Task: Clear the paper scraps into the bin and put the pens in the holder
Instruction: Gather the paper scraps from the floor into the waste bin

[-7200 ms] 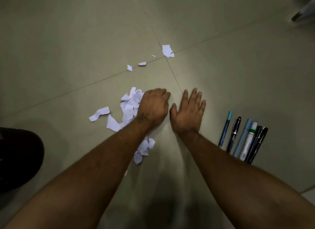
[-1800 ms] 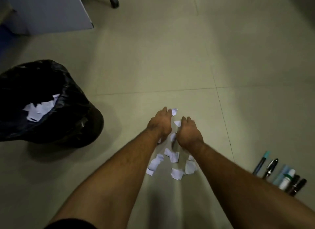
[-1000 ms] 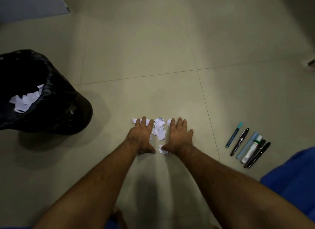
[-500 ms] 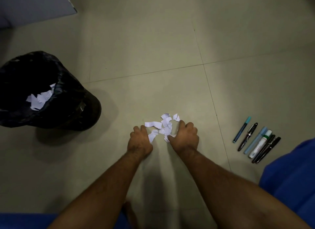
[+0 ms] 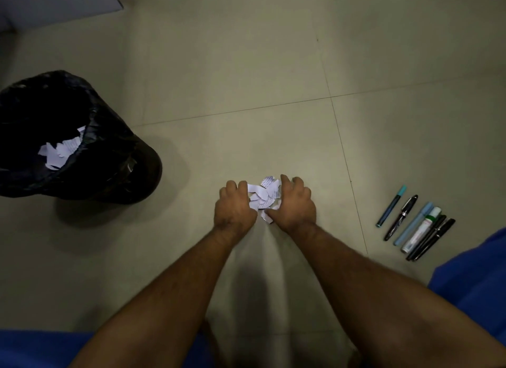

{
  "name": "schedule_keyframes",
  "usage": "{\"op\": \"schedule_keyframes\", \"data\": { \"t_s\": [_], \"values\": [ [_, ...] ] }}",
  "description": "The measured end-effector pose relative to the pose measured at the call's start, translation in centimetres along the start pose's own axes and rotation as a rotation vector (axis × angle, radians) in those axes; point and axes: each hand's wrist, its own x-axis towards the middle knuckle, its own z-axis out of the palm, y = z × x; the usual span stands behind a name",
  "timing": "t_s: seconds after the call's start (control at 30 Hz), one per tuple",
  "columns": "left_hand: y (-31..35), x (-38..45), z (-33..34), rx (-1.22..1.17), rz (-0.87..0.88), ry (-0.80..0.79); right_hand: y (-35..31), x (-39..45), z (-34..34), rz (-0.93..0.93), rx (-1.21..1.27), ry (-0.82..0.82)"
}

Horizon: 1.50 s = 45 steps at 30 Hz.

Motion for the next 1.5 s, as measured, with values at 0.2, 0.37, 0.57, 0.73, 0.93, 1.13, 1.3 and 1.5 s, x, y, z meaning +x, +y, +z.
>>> {"op": "schedule_keyframes", "data": {
  "t_s": [0.2,0.37,0.57,0.73,0.93,1.13,1.3,1.5],
  "values": [
    [0.8,1.6,0.1,0.100,0.097,-0.276,1.0,2.0,-1.3,-0.097,0.014,-0.123],
    [3.2,0.4,1.7,0.055,-0.031,-0.278,1.2,2.1,-1.6,-0.110,-0.101,-0.149],
    [3.2,-0.3,2.1,0.092,0.000,-0.143,0.7,2.7,-1.9,-0.203,-0.226,-0.214],
    [0.7,0.3,0.7,0.112,0.077,-0.148,0.2,3.0,-1.3,-0.244,-0.280,-0.259],
    [0.8,0.8,0.4,-0.036,0.001,-0.142,-1.2,2.5,0.4,-0.298,-0.104,-0.237],
    [0.7,0.5,0.5,-0.297,-0.166,-0.074,-1.8,2.1,2.0,-0.186,0.076,-0.152],
    [0.1,0.5,-0.4,-0.504,-0.317,0.014,-3.3,1.5,1.8,0.009,0.417,-0.111],
    [0.6,0.9,-5.2,-0.728,-0.330,0.120,-6.9,1.8,-1.5,0.294,0.844,-0.049]
  ]
}}
